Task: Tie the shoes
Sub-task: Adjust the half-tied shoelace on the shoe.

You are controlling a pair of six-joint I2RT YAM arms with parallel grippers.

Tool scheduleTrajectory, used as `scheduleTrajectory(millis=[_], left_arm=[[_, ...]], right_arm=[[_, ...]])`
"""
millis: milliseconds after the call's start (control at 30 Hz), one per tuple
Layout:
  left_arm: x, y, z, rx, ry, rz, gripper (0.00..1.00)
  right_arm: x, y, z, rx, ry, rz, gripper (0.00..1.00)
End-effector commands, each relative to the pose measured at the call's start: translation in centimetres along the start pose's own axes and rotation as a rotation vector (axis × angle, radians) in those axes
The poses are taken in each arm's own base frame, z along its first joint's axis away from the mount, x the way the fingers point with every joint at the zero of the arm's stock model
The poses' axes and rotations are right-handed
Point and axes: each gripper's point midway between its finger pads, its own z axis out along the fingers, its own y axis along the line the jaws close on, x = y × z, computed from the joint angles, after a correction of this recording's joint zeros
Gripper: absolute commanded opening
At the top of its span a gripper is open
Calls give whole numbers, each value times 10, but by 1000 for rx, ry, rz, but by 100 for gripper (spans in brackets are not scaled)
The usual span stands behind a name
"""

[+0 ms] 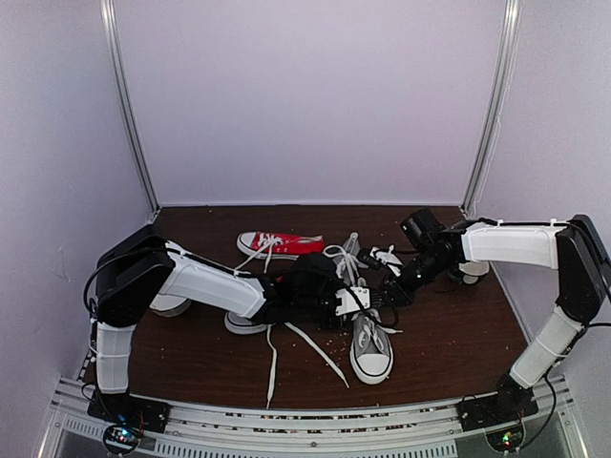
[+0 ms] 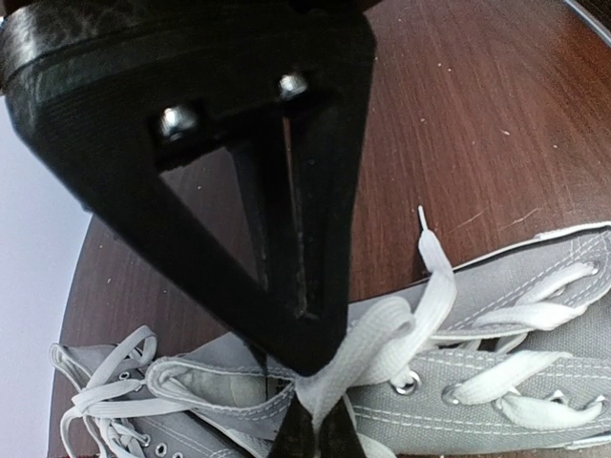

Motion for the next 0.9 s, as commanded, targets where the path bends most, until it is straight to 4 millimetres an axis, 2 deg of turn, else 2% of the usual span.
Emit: scheduleTrajectory(millis=[0, 167, 400, 533, 867], left_arm=[[-17, 16, -10, -49, -55, -12, 0], [-16, 17, -10, -50, -56, -15, 0], [-16, 17, -10, -51, -56, -16, 0], [-16, 16, -10, -50, -56, -16, 0], [-15, 15, -10, -48, -55, -17, 0]], right_arm=[[4, 5, 3, -23, 5, 8, 14], [10, 7, 4, -26, 26, 11, 9], [16, 13, 6, -41, 31, 17, 11], [8, 14, 7, -46, -13, 22, 17], [-3, 15, 4, -51, -46, 31, 12]])
